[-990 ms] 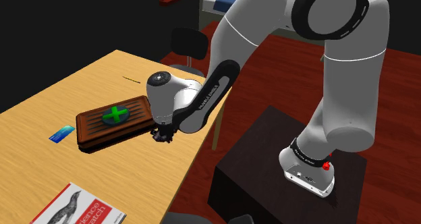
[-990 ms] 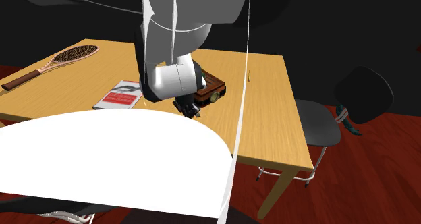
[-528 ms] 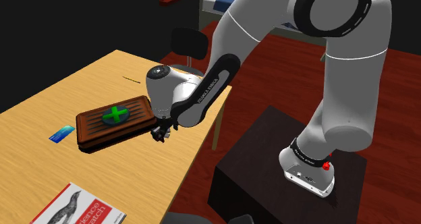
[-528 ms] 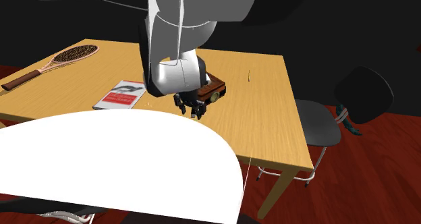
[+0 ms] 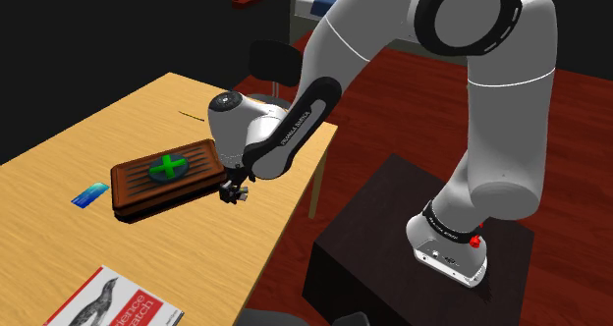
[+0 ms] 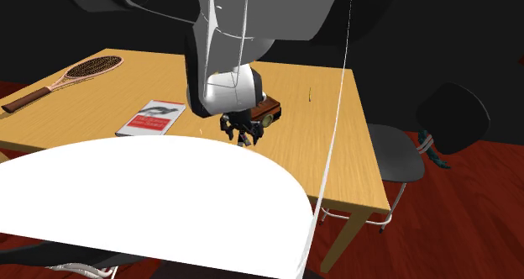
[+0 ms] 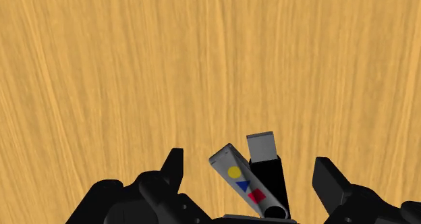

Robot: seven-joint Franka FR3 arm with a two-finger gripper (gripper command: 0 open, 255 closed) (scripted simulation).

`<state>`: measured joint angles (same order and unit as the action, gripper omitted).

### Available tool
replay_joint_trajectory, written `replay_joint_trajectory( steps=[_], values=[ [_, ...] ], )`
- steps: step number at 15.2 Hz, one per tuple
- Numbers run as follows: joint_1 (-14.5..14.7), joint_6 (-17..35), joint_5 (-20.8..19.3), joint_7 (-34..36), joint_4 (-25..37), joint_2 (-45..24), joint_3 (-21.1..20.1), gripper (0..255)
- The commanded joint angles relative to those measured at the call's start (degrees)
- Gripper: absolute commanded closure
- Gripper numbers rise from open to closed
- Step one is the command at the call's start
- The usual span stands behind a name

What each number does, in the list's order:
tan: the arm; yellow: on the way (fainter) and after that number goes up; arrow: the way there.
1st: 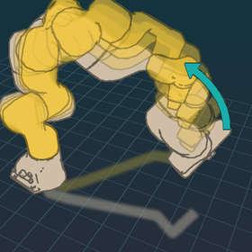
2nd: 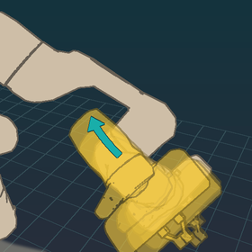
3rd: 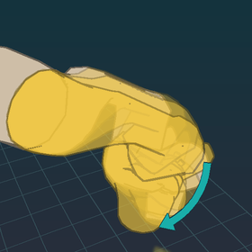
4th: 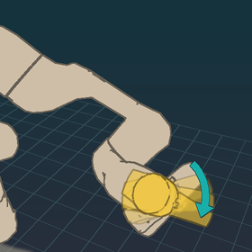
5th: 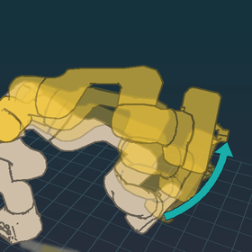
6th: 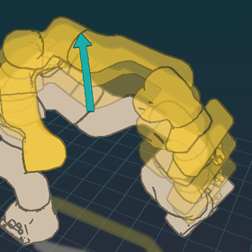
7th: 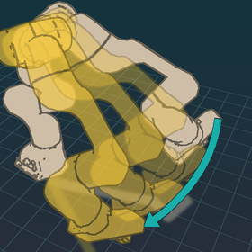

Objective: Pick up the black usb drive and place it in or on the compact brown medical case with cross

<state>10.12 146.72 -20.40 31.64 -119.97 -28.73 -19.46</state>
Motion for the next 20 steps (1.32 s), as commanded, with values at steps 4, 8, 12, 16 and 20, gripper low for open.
replay_joint_trajectory(
  steps=[4, 8, 12, 16, 20],
  values=[
    [0.6, 1.3, -1.0, 0.6, 0.4, -1.8, 0.8, 0],
    [0.6, 1.3, -1.0, 0.6, 0.4, -1.8, 0.8, 0],
    [0.6, 1.4, -1.0, 0.7, 0.4, -1.8, 0.8, 255],
    [0.6, 1.5, -1.1, 0.7, 0.2, -1.7, 0.9, 255],
    [0.3, 0.8, -0.6, 0.4, 0.3, -1.1, 0.5, 255]
  ],
)
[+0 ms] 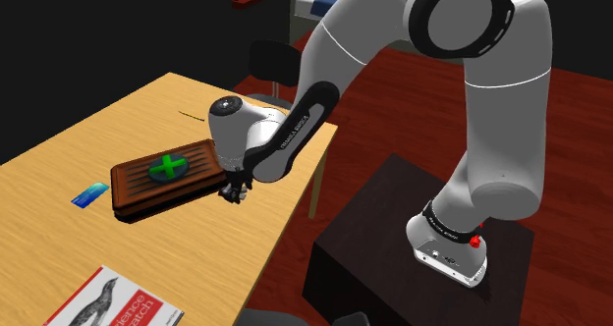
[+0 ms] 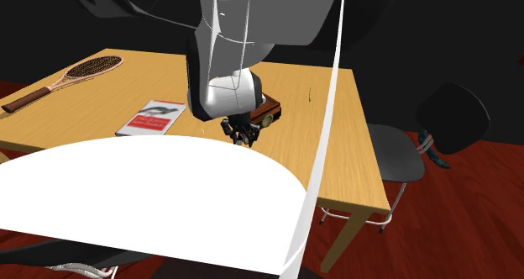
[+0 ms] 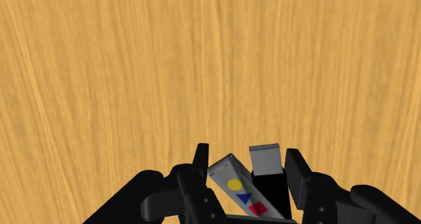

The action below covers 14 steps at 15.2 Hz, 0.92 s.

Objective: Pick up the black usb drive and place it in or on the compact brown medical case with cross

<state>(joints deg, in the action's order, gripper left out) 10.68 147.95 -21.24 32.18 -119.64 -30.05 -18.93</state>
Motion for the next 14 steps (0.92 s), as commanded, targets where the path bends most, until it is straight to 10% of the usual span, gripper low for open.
replay_joint_trajectory(
  steps=[1, 14],
  values=[
    [-0.5, -0.9, 0.6, -0.5, -0.2, 0.9, -0.4, 255],
    [-3.1, -8.1, 5.8, -4.2, -0.6, 9.0, -4.0, 255]
  ],
)
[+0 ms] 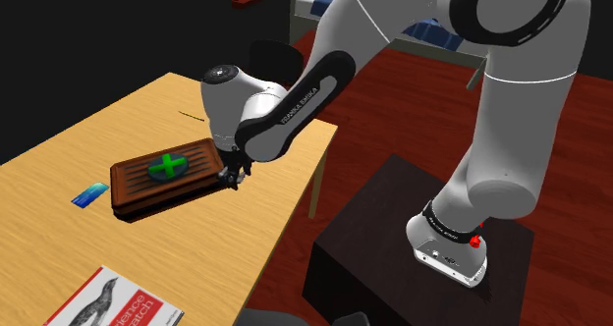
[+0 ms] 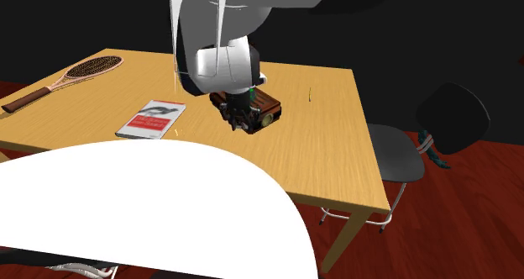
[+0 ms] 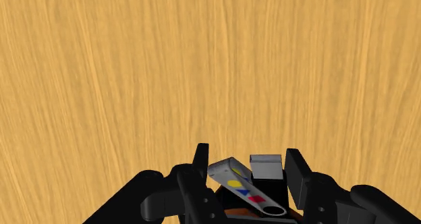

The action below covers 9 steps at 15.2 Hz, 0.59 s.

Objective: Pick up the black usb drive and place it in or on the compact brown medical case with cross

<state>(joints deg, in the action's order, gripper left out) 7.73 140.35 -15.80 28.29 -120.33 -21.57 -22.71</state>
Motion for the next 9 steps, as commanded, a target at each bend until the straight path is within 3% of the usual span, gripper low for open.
replay_joint_trajectory(
  steps=[1, 9],
  values=[
    [-0.4, -1.1, 0.8, -0.6, 0.1, 1.1, -0.4, 255],
    [-1.5, -6.0, 3.9, -2.8, 1.0, 5.5, -1.9, 255]
  ],
)
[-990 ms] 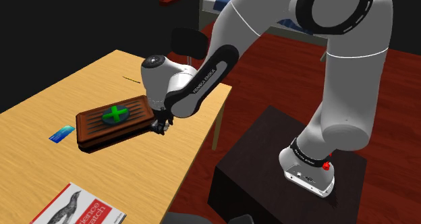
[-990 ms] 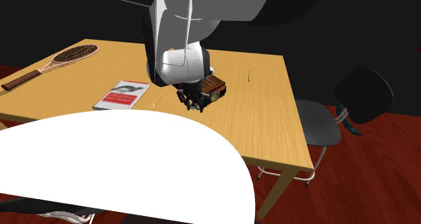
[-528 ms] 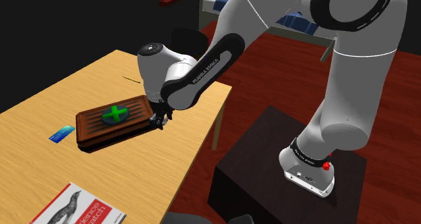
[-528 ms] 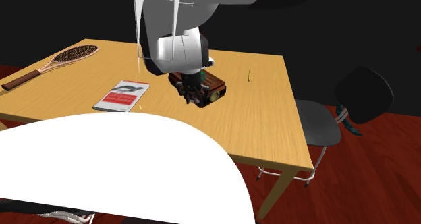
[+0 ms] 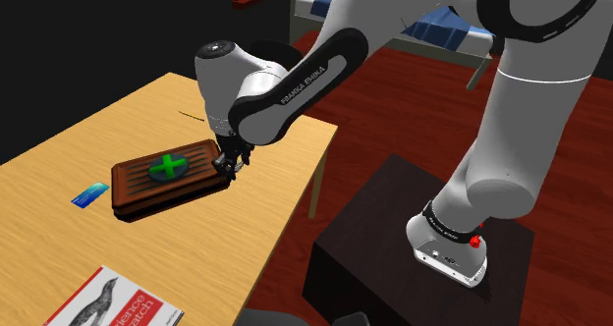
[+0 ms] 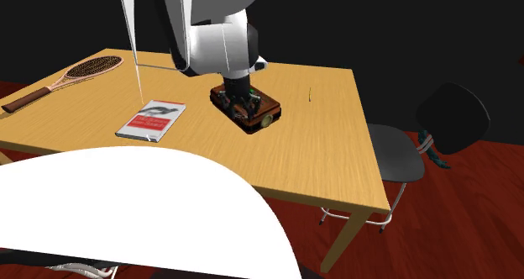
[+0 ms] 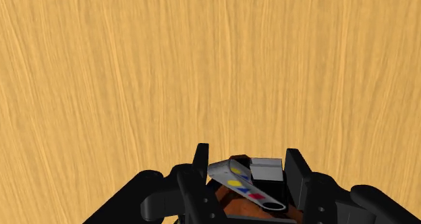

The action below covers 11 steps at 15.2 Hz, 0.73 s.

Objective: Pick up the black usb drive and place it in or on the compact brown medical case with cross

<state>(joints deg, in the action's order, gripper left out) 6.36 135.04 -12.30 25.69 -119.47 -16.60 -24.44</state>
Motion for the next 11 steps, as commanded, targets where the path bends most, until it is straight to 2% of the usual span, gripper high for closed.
replay_joint_trajectory(
  steps=[1, 7, 11],
  values=[
    [-0.2, -1.3, 0.8, -0.5, 0.3, 1.1, -0.3, 255],
    [-0.7, -4.6, 2.5, -1.8, 1.4, 3.6, -1.0, 255],
    [1.9, -9.2, -1.0, 0.3, 13.9, -5.2, 0.0, 255]
  ],
)
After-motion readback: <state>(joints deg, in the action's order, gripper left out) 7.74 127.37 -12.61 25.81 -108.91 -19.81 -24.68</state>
